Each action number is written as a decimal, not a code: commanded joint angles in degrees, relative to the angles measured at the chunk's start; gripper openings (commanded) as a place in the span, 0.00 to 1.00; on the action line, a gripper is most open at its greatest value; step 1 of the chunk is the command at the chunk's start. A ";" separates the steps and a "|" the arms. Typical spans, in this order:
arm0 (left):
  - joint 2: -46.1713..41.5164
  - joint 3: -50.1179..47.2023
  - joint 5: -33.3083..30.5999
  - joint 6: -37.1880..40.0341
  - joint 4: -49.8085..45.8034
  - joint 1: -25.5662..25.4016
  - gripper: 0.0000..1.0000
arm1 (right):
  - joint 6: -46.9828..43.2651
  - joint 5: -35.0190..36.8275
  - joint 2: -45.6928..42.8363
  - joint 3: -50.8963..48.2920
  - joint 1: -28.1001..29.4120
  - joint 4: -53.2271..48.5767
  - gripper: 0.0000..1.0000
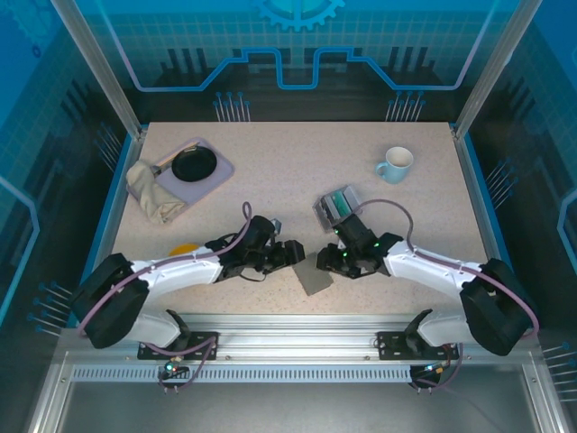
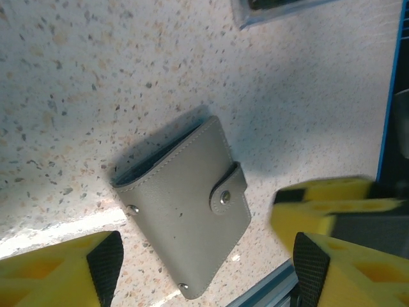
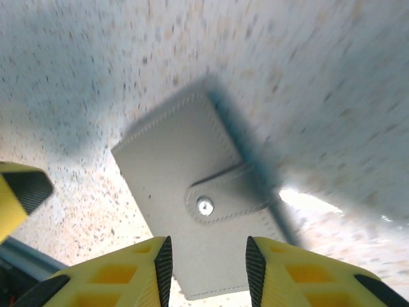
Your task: Put the credit cards into the card holder
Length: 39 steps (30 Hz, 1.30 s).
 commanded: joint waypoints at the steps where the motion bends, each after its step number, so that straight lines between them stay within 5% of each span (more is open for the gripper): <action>1: 3.97 2.33 4.20 -1.63 1.26 -0.12 0.71 | -9.59 2.68 1.16 1.60 -4.08 -7.67 0.35; 9: 7.56 3.53 4.53 -4.48 1.08 -0.46 0.62 | -12.85 -7.05 5.49 1.60 -6.18 -2.32 0.26; 21: 8.59 4.68 2.45 -6.19 -5.36 -1.14 0.62 | -14.26 -7.66 11.68 3.02 -3.77 -3.78 0.23; 28: 10.66 3.20 3.38 -8.07 0.73 -2.24 0.62 | -13.11 -8.13 11.97 1.26 -3.34 -3.20 0.23; 39: 12.82 2.56 2.93 -8.97 9.68 -3.03 0.28 | -11.09 -7.27 10.02 -0.05 -2.97 -3.35 0.23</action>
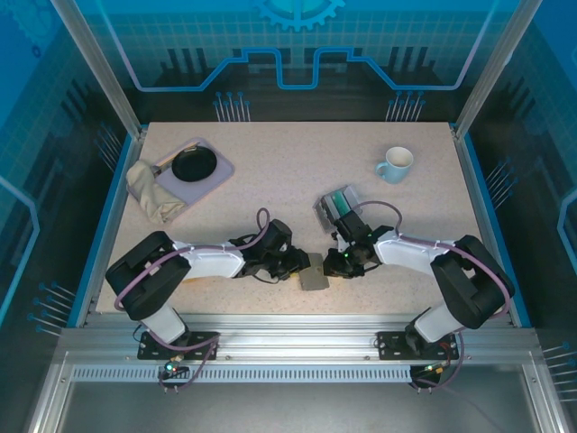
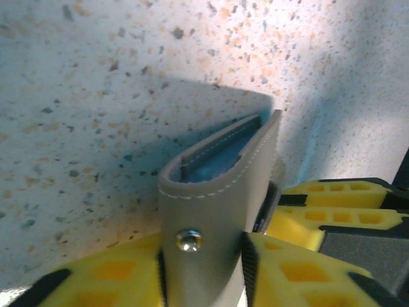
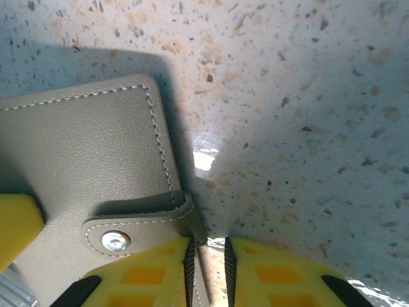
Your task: Put the credit cards into the card holder
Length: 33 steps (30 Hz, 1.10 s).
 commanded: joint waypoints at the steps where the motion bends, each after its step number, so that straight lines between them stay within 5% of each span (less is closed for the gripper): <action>1: -0.88 -0.99 -0.63 0.43 3.64 -0.79 0.25 | 0.61 0.93 -1.36 -0.24 1.16 -2.89 0.23; 8: -4.28 -2.15 -1.97 2.70 3.34 -0.86 0.22 | -0.42 6.46 -4.30 3.49 1.42 -7.10 0.27; 25: -4.70 -1.40 -1.51 4.66 3.18 -0.79 0.09 | -0.65 2.17 0.52 5.64 6.05 -0.57 0.50; 33: -4.97 -1.09 -1.03 4.57 3.95 -0.93 0.01 | -1.96 12.50 4.17 7.51 9.18 -5.89 0.62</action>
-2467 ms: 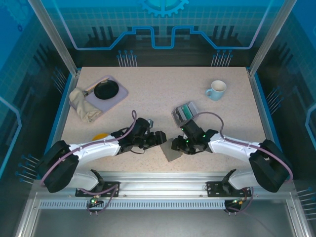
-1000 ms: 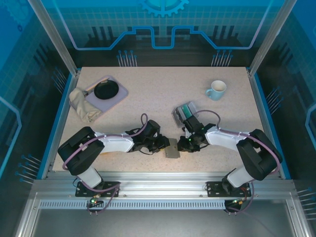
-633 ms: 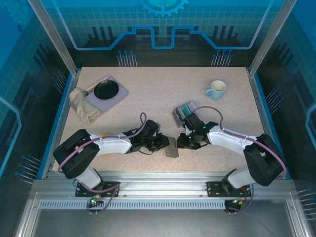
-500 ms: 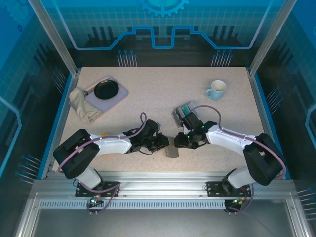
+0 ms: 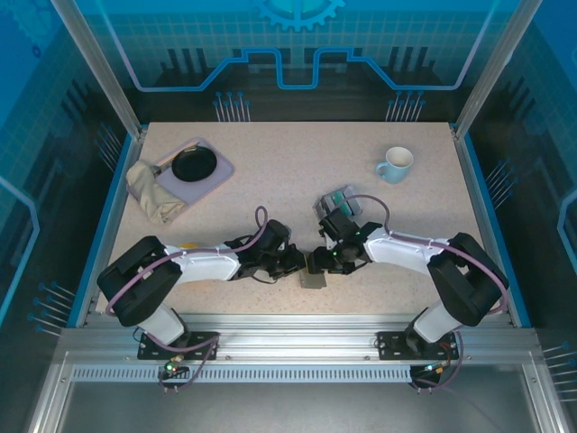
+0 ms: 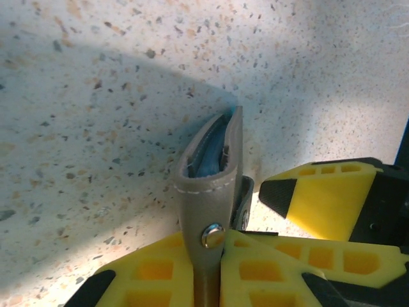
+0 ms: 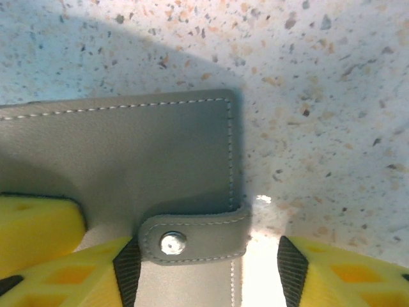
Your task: Put the credit cards into the card holder
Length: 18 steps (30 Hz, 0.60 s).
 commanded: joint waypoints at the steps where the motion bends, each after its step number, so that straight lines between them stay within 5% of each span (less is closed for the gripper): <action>1: -1.78 0.46 1.31 1.19 3.60 -0.50 0.01 | -0.20 9.72 2.29 1.92 3.61 -5.19 0.62; 9: -4.46 -0.71 -0.72 2.24 -0.91 -0.45 0.00 | 2.53 29.65 1.37 3.71 3.59 -16.73 0.44; 13: -5.24 -1.69 -1.24 2.58 -1.42 -0.44 0.00 | 0.93 27.53 -1.03 2.84 1.15 -15.62 0.36; 18: -4.52 -1.31 -0.98 3.04 -1.50 -0.47 0.00 | -0.33 19.12 -6.30 2.72 0.40 -11.25 0.39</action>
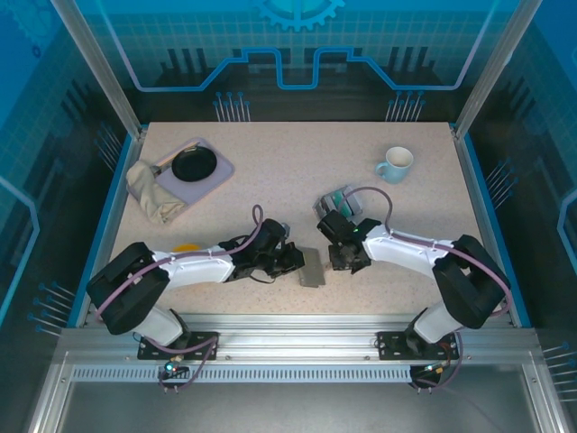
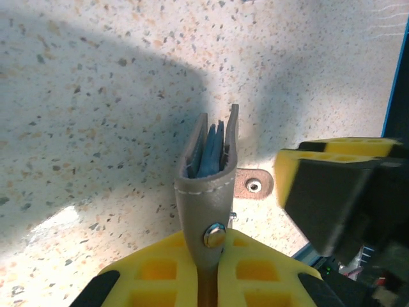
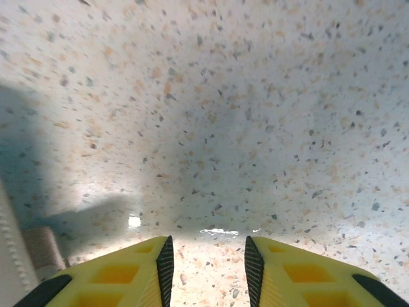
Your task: Put the credit cards into the card holder
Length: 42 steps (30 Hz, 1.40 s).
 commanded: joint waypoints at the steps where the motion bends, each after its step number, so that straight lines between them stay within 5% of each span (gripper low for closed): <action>1: -0.31 -0.47 -0.33 1.66 -0.71 -0.40 0.00 | -0.27 -5.98 -5.24 -0.41 -0.68 1.96 0.41; 7: 0.35 -0.29 -0.53 2.02 -0.92 -0.40 0.00 | -0.05 -16.56 -5.40 -1.15 -1.66 6.57 0.55; 13: 1.41 0.41 -0.17 2.20 -1.07 -0.42 0.00 | 0.02 -18.71 -2.59 -1.32 -1.57 8.21 0.59; 20: 1.77 1.45 -1.86 3.30 -4.39 -0.39 0.04 | -0.19 -12.32 2.21 -2.02 -2.07 4.53 0.36; 29: 2.75 3.42 -3.93 5.35 -9.67 0.36 0.20 | -3.48 -11.66 -0.31 -0.77 -5.53 1.78 0.39; 33: 2.05 5.74 -8.08 6.42 -16.91 0.58 0.45 | -6.65 -14.59 -8.89 0.65 -11.06 2.01 0.46; 38: -0.77 8.25 -10.06 7.89 -21.52 2.77 0.60 | -12.80 -17.86 -14.04 6.21 -20.20 2.17 0.65; 42: -0.20 11.95 -7.47 8.94 -21.59 6.00 0.66 | -17.51 -22.00 -7.92 14.36 -26.58 -0.46 0.81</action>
